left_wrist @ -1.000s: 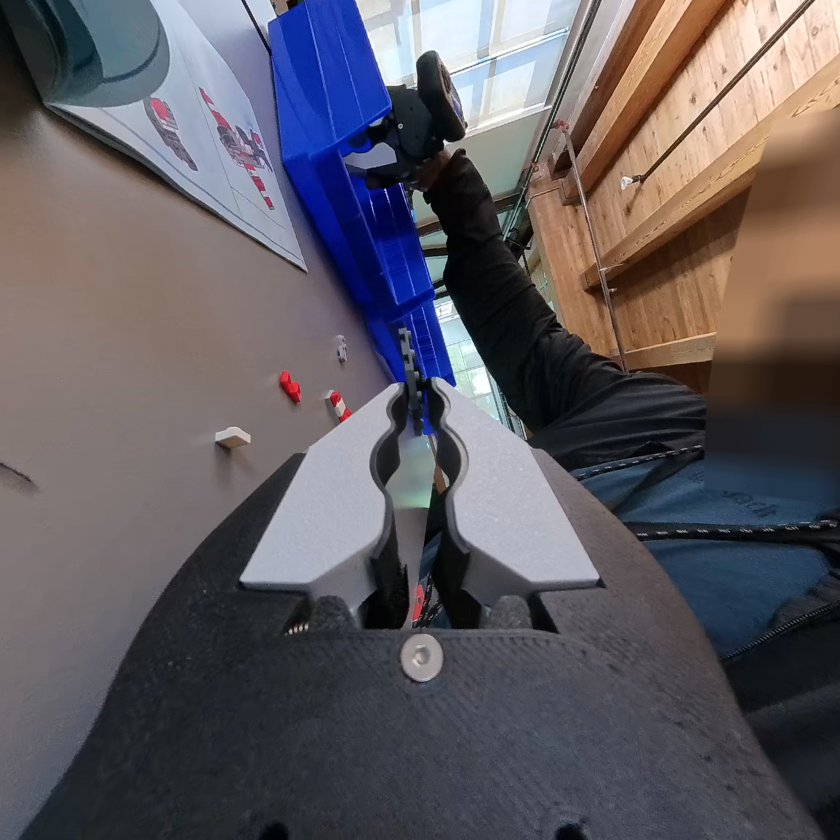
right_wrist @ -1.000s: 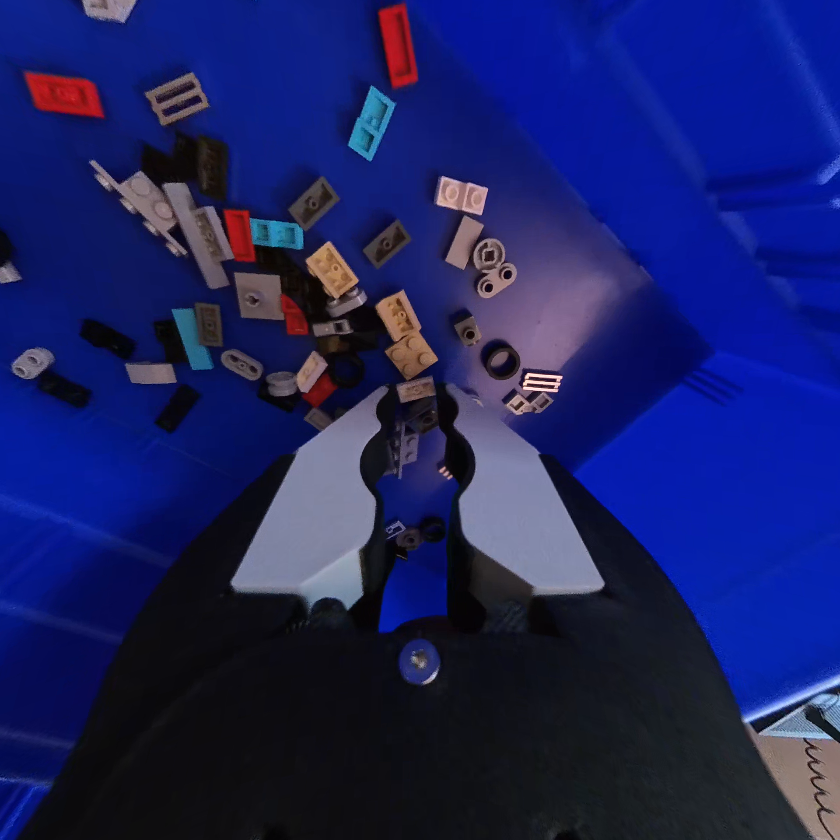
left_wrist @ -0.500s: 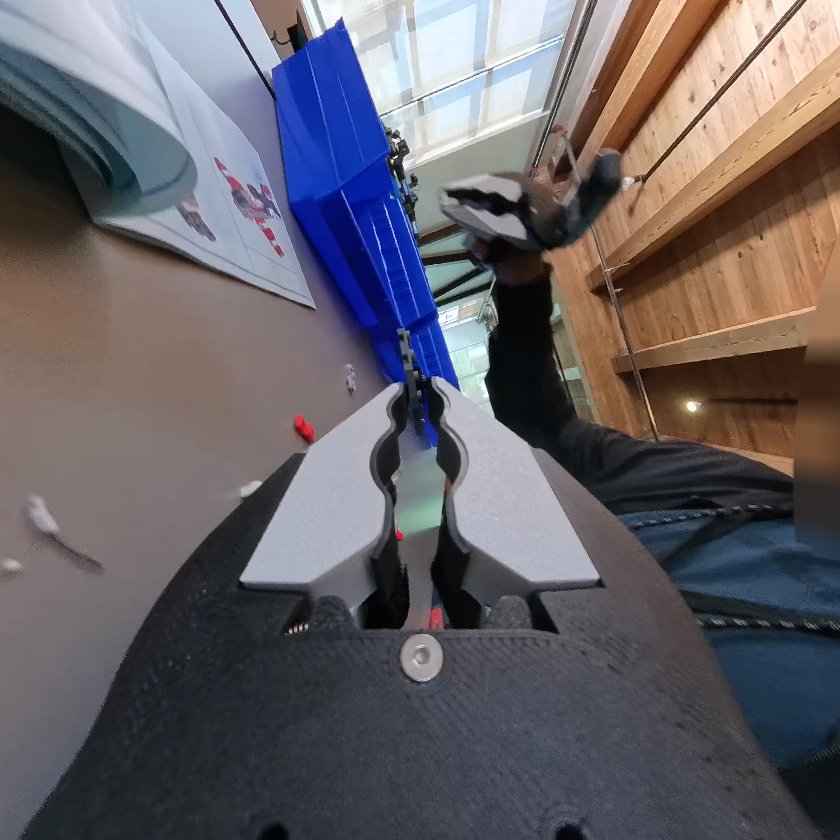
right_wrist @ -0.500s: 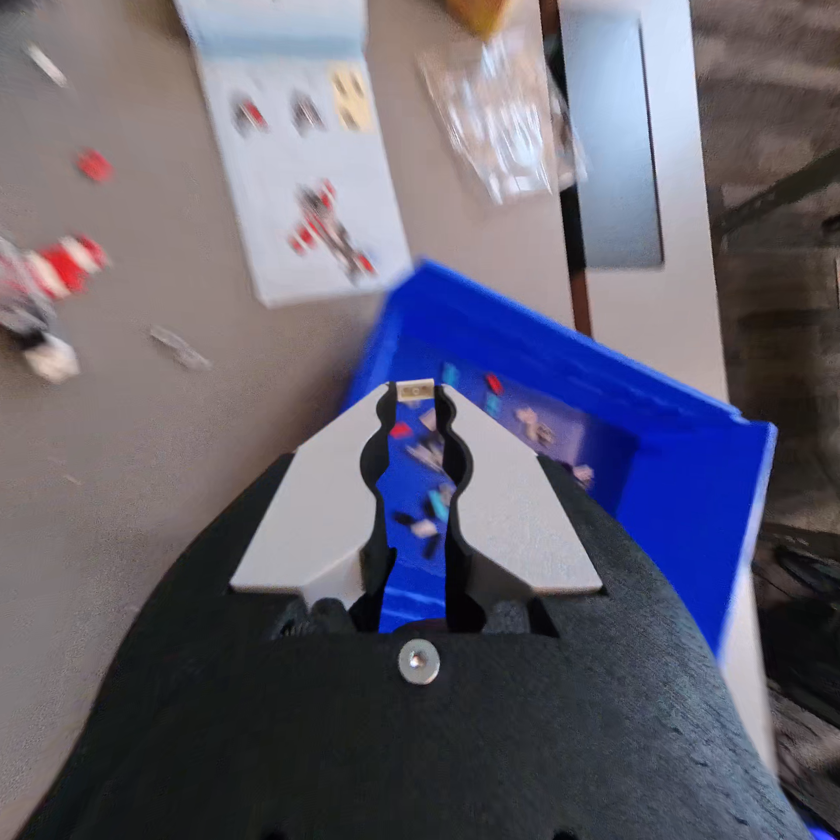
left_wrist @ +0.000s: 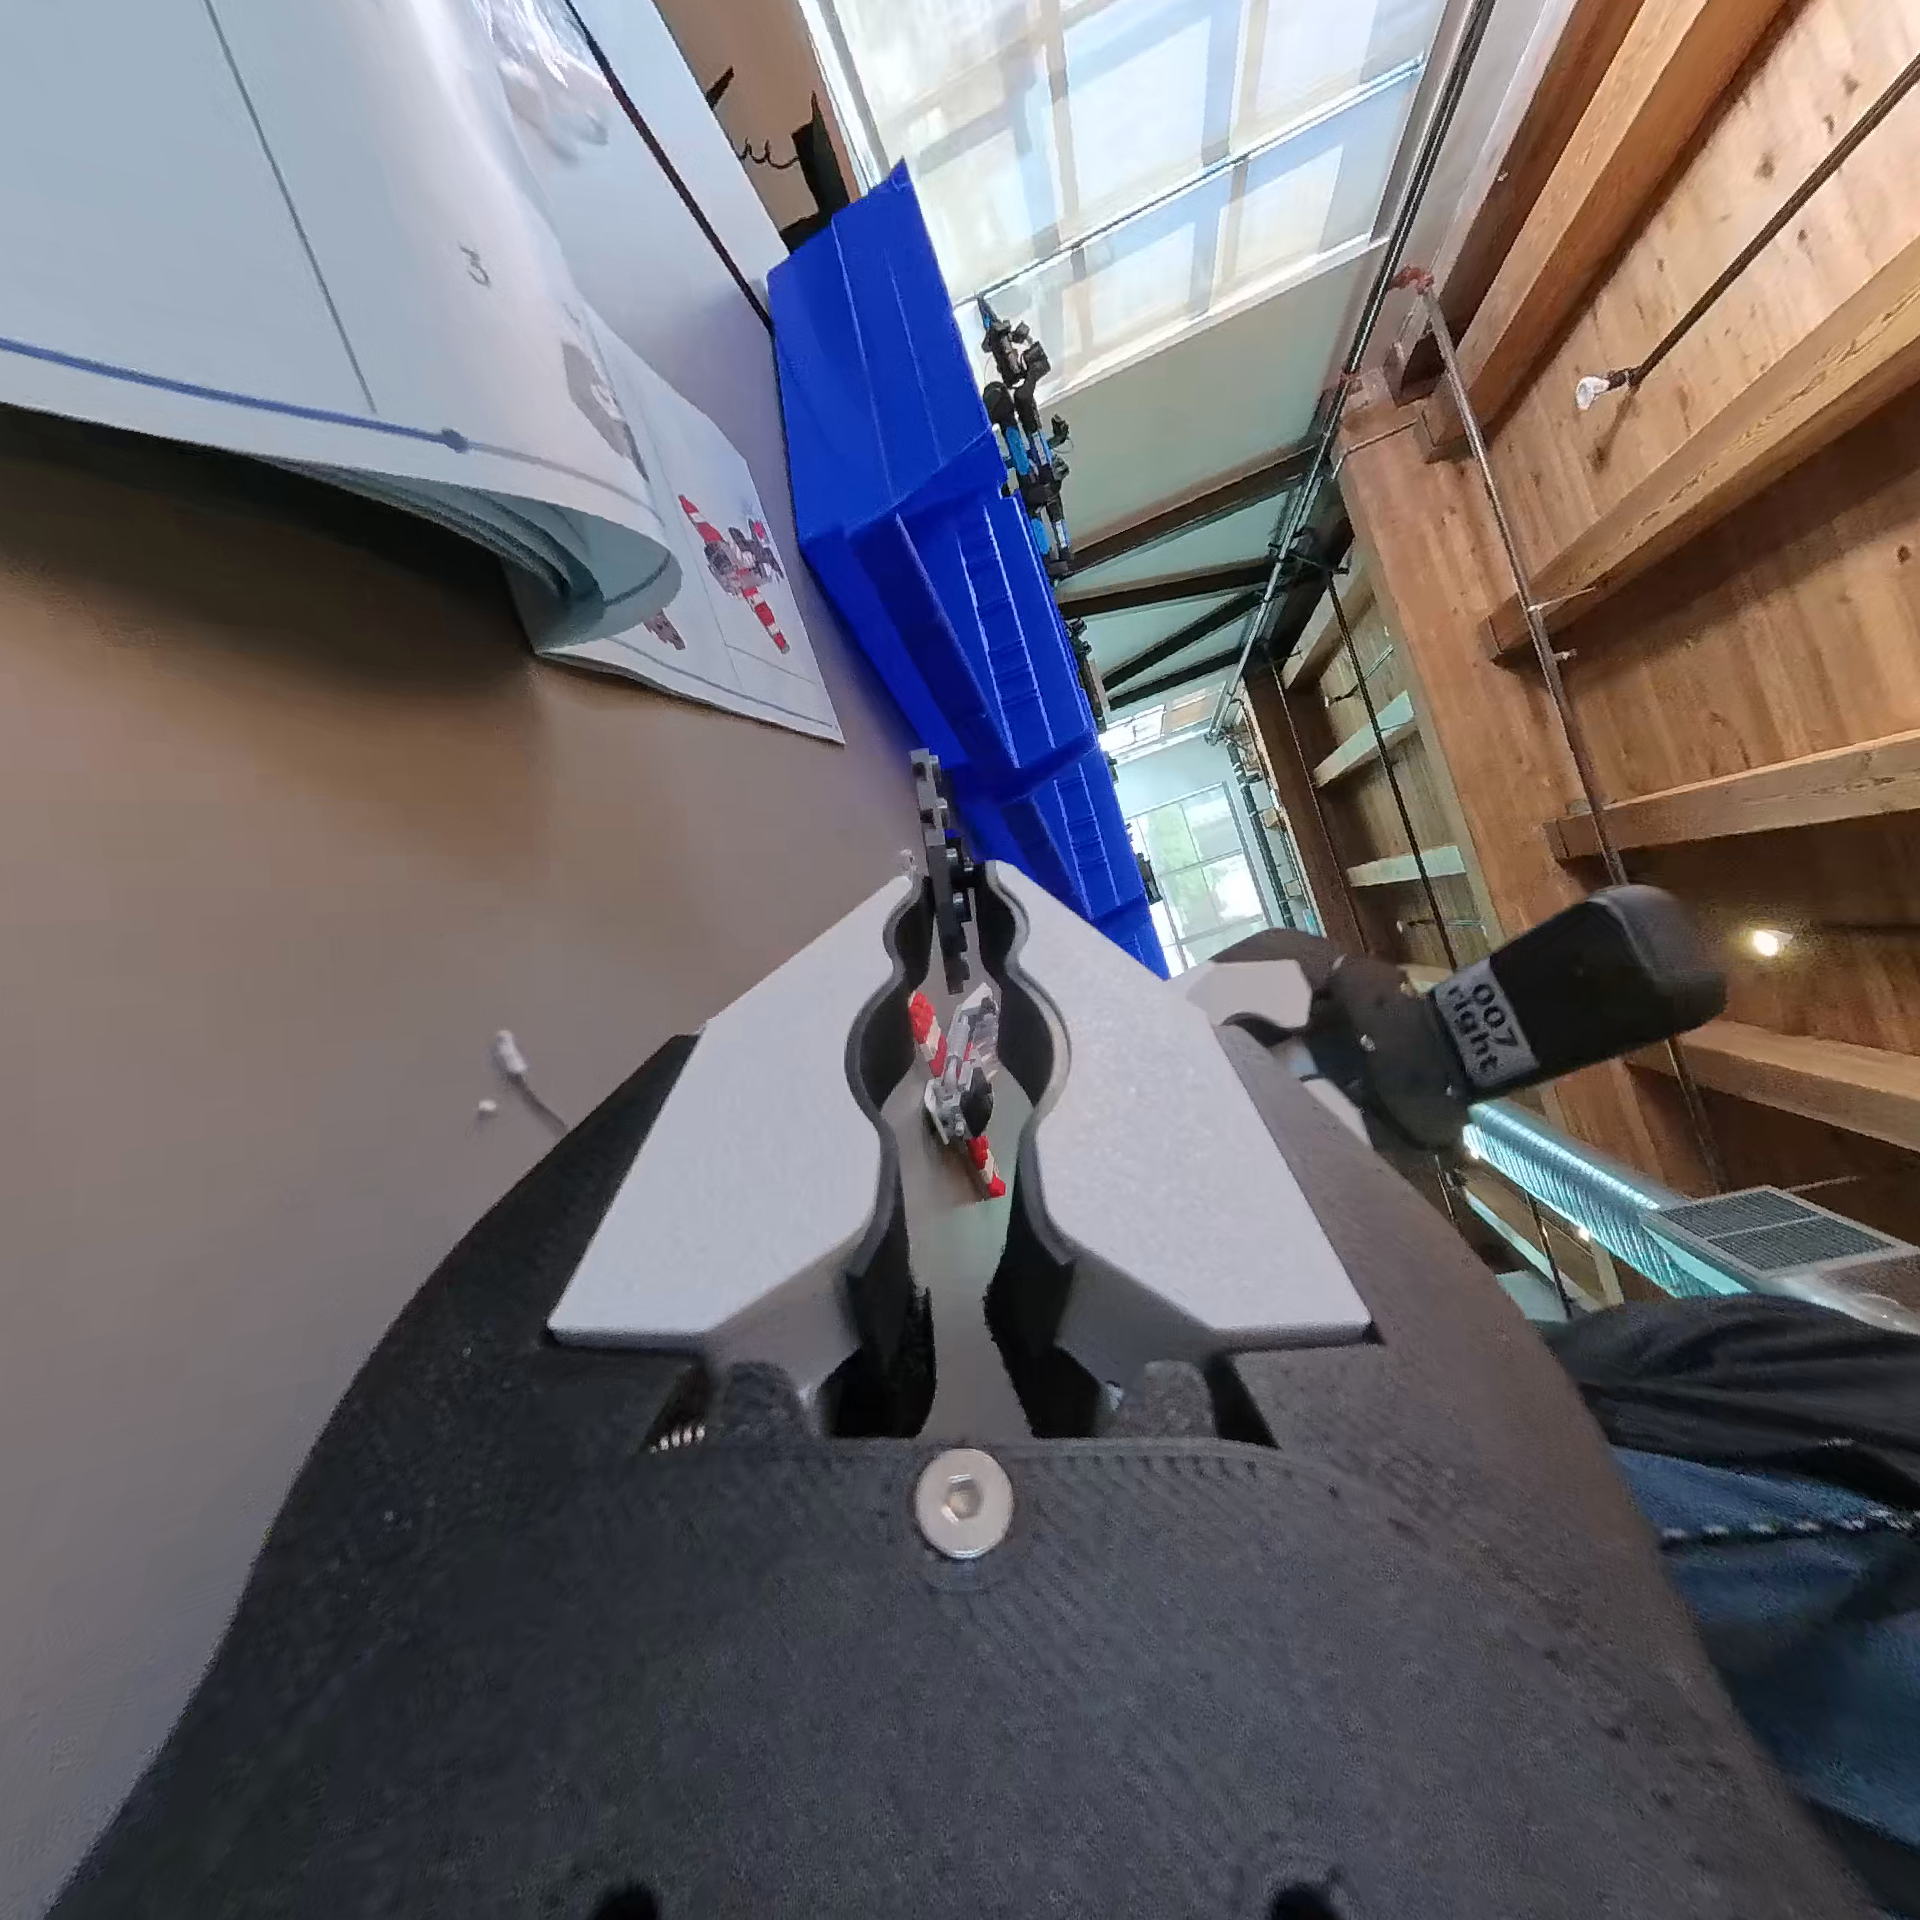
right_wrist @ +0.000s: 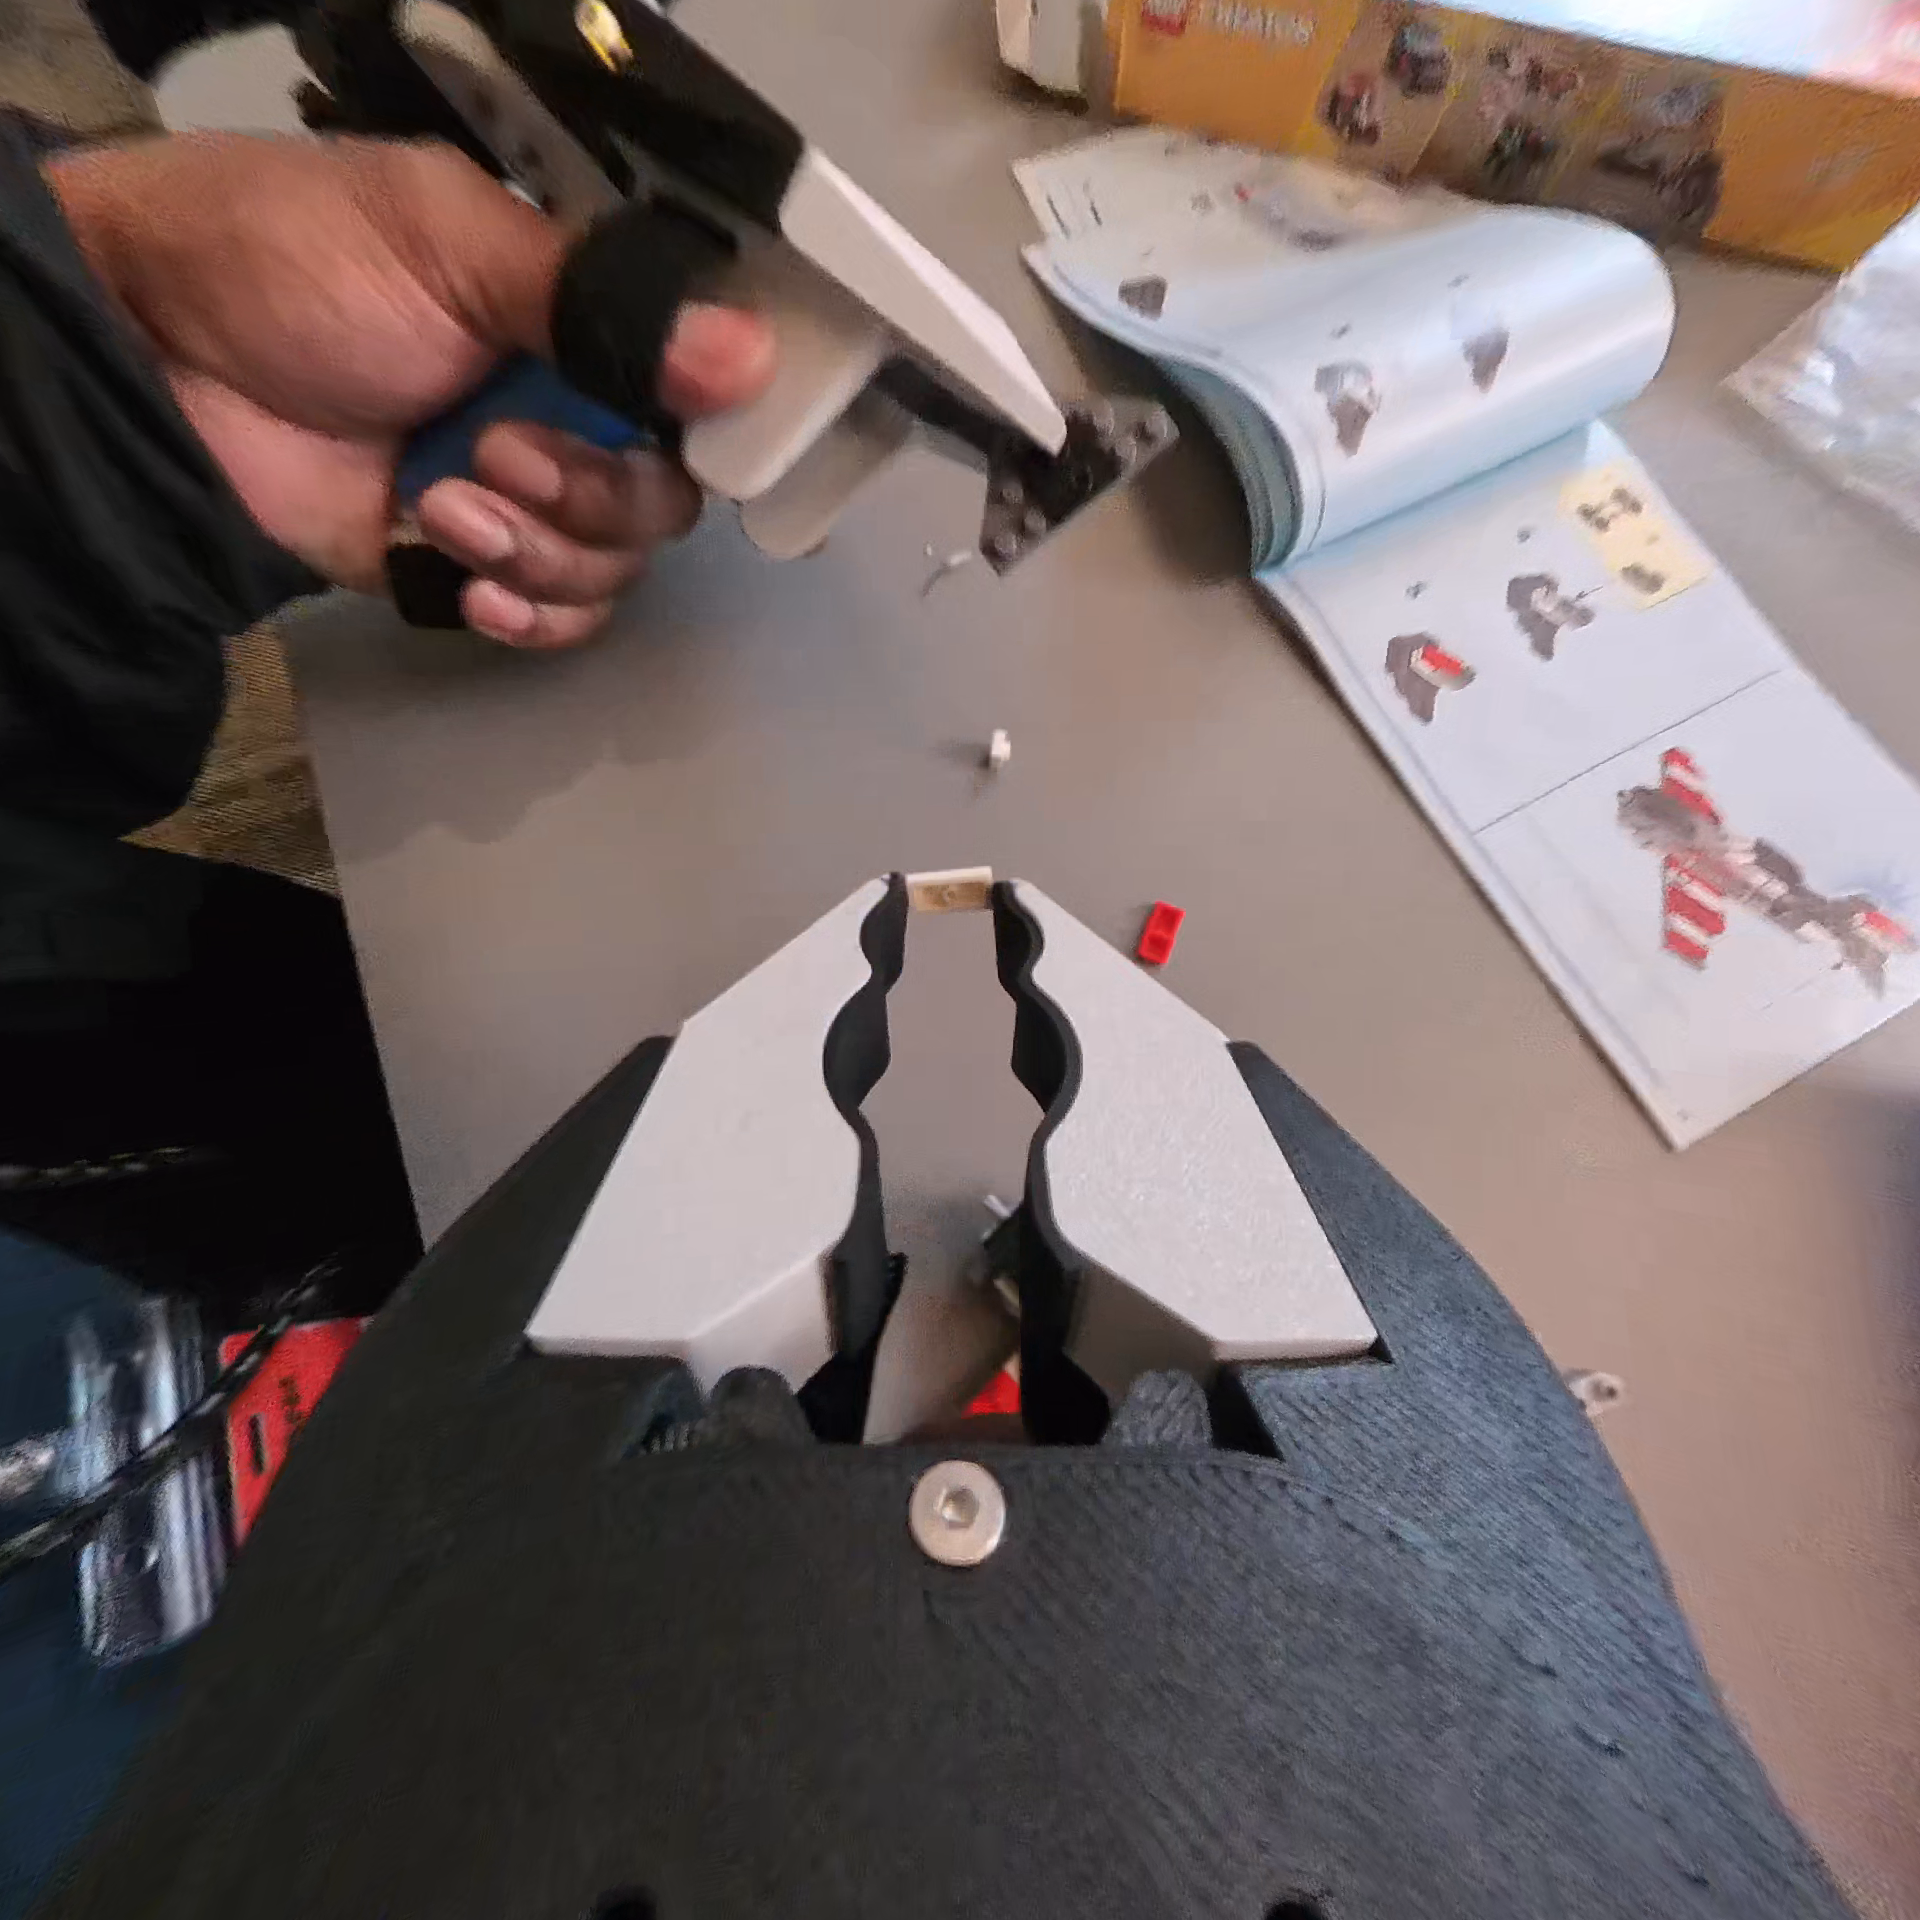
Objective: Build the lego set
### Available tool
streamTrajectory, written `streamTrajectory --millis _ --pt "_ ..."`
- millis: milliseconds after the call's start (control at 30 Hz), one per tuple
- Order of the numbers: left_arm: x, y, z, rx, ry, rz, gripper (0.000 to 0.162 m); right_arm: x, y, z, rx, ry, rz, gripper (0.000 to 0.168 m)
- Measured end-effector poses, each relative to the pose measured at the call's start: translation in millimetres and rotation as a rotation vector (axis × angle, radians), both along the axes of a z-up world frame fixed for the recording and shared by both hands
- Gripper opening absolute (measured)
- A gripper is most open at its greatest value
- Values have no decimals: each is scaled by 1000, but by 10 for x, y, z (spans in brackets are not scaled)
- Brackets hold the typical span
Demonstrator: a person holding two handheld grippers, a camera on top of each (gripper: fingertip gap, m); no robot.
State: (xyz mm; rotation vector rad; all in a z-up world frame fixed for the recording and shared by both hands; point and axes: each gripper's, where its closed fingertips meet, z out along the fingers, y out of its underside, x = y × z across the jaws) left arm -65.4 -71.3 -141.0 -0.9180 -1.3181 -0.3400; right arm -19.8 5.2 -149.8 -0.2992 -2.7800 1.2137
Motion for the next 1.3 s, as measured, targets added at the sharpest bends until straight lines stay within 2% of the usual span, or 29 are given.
streamTrajectory --millis 167,300,500,600,800,1067,1300 --pt "106 -53 141 72 33 -13 7 103 -165 -164 30 -81 -109 17" --pt "169 -59 269 107 69 -25 8 101 -164 -273 93 -38 -136 17" --pt "230 25 404 133 107 -54 7 86 -172 -256 94 5 -145 22" --pt "238 29 430 135 115 -56 7 80 -128 -238 95 11 -144 28" --pt "216 -58 407 142 104 -23 7 131 -59 -331 95 -38 -145 27" --pt "169 -308 327 147 73 71 7 199 -436 -377 69 -21 -86 26" --pt "168 -581 273 154 53 160 7 -6 -890 -422 65 42 -78 27"
